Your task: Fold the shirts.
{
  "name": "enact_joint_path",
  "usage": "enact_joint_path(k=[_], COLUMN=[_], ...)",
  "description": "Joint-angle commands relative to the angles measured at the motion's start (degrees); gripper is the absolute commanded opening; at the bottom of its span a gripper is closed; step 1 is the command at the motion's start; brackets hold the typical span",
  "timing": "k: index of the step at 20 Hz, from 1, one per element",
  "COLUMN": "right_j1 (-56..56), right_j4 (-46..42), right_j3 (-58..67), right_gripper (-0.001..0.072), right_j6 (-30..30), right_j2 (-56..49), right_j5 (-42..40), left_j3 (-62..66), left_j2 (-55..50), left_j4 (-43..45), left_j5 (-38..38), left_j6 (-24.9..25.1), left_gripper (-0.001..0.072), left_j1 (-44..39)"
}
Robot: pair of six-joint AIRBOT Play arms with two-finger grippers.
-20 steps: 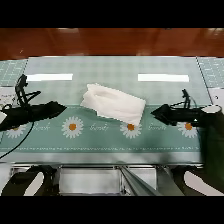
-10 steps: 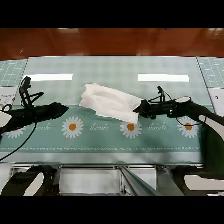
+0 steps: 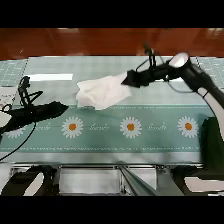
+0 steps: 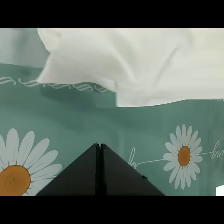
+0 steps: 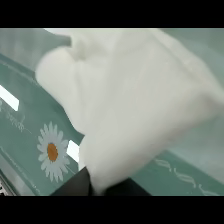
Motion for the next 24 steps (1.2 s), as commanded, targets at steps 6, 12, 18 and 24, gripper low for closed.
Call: enact_joint_path(k=[6, 12, 18, 24], right_j1=[-11.47, -34.23, -58.73, -71.56], right_j4=[-22.47, -21.24, -11.89, -14.75], right_j3=[33.86, 34.99, 34.82, 33.86], right_gripper=[0.0025, 0.0025, 0.0025, 0.0025], right_j6=[13.49, 14.14, 13.35, 11.85], right_j2=[0.57, 7.04, 8.98, 9.35], right_j5=[23.85, 26.23, 31.71, 41.46], left_j3=[0.00, 0.00, 1.05, 2.78], left_j2=[0.00, 0.00, 0.00, 0.00], left_j4=[-1.25, -1.51, -1.46, -1.49], left_j5=[0.59, 0.66, 4.17, 4.46], left_j6=[0.00, 0.02, 0.11, 0.61], left_gripper=[0.0026, 0.0026, 0.0026, 0.0026], left_j1=[-0.02, -0.02, 3.74, 14.67])
